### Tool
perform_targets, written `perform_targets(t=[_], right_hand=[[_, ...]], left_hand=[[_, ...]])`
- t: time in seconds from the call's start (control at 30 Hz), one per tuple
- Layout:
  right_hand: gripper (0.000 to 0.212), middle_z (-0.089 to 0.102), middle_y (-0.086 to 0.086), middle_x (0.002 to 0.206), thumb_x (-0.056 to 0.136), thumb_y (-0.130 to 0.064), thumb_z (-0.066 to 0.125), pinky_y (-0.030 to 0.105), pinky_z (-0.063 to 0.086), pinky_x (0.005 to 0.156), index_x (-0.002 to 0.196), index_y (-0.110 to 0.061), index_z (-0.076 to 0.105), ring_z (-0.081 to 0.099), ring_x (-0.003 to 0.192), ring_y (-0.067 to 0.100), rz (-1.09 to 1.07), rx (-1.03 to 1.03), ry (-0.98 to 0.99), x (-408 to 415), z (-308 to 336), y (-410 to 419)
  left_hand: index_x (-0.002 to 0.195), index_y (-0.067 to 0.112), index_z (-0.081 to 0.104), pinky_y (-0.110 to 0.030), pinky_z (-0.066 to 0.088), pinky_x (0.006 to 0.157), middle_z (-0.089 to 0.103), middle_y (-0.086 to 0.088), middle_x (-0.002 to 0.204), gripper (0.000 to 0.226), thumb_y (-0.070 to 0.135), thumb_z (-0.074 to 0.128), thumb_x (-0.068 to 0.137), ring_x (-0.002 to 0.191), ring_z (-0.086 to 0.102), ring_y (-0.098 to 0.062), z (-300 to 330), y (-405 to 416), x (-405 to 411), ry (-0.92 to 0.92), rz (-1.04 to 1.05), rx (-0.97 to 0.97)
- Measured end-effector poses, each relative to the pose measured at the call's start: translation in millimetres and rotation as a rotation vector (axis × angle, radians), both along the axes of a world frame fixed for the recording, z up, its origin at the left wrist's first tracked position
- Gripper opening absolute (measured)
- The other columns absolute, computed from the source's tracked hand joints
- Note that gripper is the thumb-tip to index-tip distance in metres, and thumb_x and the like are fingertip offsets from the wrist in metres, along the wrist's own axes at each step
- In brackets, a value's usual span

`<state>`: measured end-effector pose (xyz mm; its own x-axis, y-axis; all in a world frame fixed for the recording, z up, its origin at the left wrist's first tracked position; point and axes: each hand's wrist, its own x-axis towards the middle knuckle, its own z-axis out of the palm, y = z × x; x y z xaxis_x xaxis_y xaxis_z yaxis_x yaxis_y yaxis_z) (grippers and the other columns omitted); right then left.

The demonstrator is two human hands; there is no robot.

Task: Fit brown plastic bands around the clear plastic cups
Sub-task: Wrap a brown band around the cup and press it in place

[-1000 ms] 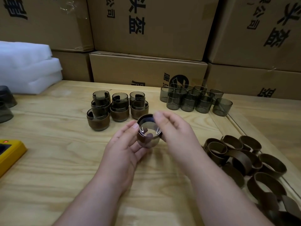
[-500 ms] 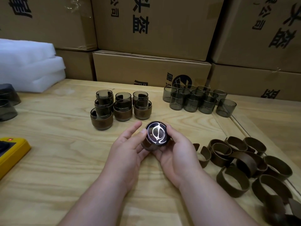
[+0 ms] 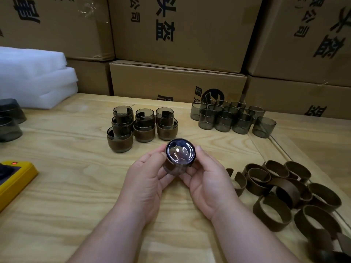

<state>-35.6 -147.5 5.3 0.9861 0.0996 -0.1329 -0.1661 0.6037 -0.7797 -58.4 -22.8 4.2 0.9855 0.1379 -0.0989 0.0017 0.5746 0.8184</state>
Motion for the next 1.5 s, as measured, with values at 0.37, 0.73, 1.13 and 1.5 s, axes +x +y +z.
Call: perform_targets(t=[0.37, 0.73, 1.13, 1.5], right_hand=[[0.028, 0.077, 0.020, 0.109, 0.106, -0.017, 0.051, 0.047, 0.060, 0.090, 0.122, -0.001, 0.068, 0.075, 0.092, 0.027, 0.011, -0.044, -0.007, 0.0, 0.1, -0.5], [0.030, 0.079, 0.014, 0.102, 0.106, -0.019, 0.052, 0.045, 0.059, 0.088, 0.097, -0.011, 0.080, 0.076, 0.089, 0.022, -0.017, -0.104, -0.036, -0.4, -2.0, 2.1], [0.054, 0.077, -0.001, 0.115, 0.064, -0.055, 0.081, 0.052, 0.054, 0.104, 0.112, -0.033, 0.073, 0.071, 0.114, 0.022, -0.103, -0.436, -0.218, -6.4, -12.1, 9.8], [0.040, 0.068, -0.015, 0.125, 0.090, -0.036, 0.075, 0.031, 0.054, 0.103, 0.127, -0.041, 0.060, 0.065, 0.113, -0.002, -0.107, -0.731, -0.277, -12.0, -2.3, 5.2]], left_hand=[[0.120, 0.006, 0.071, -0.030, 0.063, 0.071, 0.077, -0.019, 0.108, 0.030, 0.003, 0.058, 0.093, 0.090, 0.075, -0.025, 0.2, 0.1, 1.7, 0.013, 0.022, 0.020], [0.120, 0.003, 0.071, -0.034, 0.063, 0.080, 0.077, -0.018, 0.110, 0.032, -0.002, 0.051, 0.095, 0.101, 0.074, -0.031, -1.2, -5.1, 1.5, -0.041, 0.084, 0.039], [0.124, 0.030, 0.062, -0.013, 0.053, 0.088, 0.074, 0.012, 0.122, 0.055, -0.016, 0.058, 0.092, 0.115, 0.068, -0.002, 2.4, -14.8, -7.9, -0.253, 0.157, 0.367], [0.116, 0.028, 0.068, -0.030, 0.063, 0.077, 0.077, -0.002, 0.113, 0.037, -0.003, 0.055, 0.099, 0.101, 0.076, -0.020, 3.1, -11.0, -5.9, -0.071, 0.107, 0.192]])
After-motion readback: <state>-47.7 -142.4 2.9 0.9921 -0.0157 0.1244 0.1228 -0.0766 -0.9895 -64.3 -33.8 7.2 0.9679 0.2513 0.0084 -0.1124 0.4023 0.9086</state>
